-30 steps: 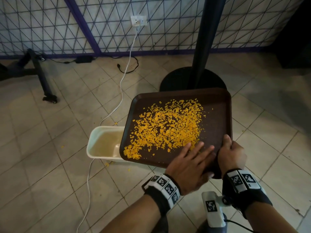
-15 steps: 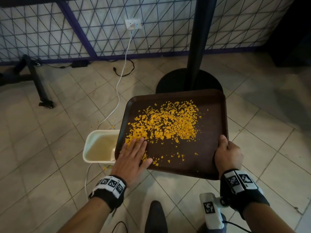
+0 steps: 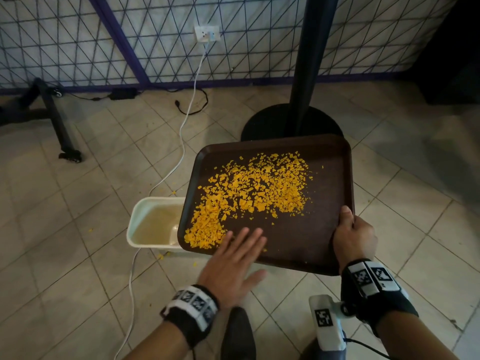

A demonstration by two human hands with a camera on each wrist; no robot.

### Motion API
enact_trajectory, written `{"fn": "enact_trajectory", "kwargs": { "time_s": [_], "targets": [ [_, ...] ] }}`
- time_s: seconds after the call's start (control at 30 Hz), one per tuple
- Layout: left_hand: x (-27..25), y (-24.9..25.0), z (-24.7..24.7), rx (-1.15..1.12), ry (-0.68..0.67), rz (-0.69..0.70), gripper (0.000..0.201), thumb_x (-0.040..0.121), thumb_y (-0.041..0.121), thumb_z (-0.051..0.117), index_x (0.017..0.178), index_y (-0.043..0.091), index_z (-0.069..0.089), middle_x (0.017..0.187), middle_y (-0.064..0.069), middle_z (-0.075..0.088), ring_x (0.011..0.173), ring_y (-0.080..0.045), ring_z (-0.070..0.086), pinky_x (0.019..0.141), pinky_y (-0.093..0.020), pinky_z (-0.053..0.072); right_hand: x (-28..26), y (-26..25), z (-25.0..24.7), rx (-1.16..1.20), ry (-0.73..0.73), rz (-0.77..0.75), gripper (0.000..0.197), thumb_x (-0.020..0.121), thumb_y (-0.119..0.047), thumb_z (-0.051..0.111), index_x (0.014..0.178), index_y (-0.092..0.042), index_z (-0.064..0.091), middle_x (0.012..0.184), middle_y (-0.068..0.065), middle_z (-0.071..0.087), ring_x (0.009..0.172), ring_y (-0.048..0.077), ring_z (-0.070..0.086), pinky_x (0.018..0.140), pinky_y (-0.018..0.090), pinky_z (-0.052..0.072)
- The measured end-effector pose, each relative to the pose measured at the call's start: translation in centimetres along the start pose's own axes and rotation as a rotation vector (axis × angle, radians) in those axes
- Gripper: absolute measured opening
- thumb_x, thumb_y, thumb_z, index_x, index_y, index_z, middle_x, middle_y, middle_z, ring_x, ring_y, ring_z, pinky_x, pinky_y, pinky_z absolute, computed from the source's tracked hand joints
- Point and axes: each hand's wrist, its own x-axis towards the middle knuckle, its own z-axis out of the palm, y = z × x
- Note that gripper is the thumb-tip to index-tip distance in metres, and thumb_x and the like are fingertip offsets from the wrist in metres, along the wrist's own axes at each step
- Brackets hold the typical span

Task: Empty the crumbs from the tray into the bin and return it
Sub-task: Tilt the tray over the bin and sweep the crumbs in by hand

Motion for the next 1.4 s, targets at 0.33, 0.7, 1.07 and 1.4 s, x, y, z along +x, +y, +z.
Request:
{"fn": "enact_trajectory", "kwargs": {
  "time_s": [0.33, 0.7, 1.07, 1.4],
  "targets": [
    [-0.4, -0.5, -1.8, -0.062, -0.004, -0.062, 0.069, 0.094, 0.068, -0.001, 0.153, 0.032, -0.006, 0.16, 0.01, -0.016, 0.147, -0.013, -0.022, 0.117, -0.037, -0.018, -0.3, 0.1, 0.7, -0.015, -0.015, -0.022, 0.05, 0.101, -0.04, 0.039, 0.102, 0.003, 0.065, 0.086, 0.017, 0.056, 0.079, 0.027, 0.047, 0.073, 0.033, 0.037],
    [-3.7, -3.7, 1.0, -0.111, -0.052, -0.147, 0.065, 0.094, 0.067, -0.002, 0.152, 0.038, -0.001, 0.16, 0.015, -0.014, 0.144, -0.002, -0.025, 0.118, -0.035, -0.015, 0.1, 0.0, 0.2, -0.01, -0.001, -0.008, 0.05, 0.101, -0.04, 0.038, 0.104, 0.002, 0.065, 0.085, 0.014, 0.053, 0.08, 0.027, 0.045, 0.074, 0.033, 0.035],
    [4.8, 4.0, -3.4, -0.008, 0.225, 0.118, 0.054, 0.105, 0.047, 0.023, 0.154, 0.023, 0.02, 0.163, 0.003, 0.008, 0.151, -0.021, 0.002, 0.121, -0.043, -0.003, -0.6, 0.2, 1.1, -0.009, -0.027, -0.039, 0.05, 0.102, -0.038, 0.037, 0.101, 0.002, 0.066, 0.085, 0.019, 0.059, 0.076, 0.027, 0.046, 0.07, 0.031, 0.033],
    [7.5, 2.6, -2.7, 0.049, 0.09, -0.033, 0.065, 0.101, 0.061, 0.007, 0.155, 0.027, -0.007, 0.162, 0.005, -0.016, 0.148, -0.019, -0.02, 0.12, -0.051, 0.002, -0.2, 0.7, 1.2, 0.005, -0.018, -0.039, 0.051, 0.101, -0.04, 0.036, 0.098, 0.001, 0.066, 0.092, 0.023, 0.064, 0.079, 0.032, 0.052, 0.074, 0.037, 0.041]
  ]
}}
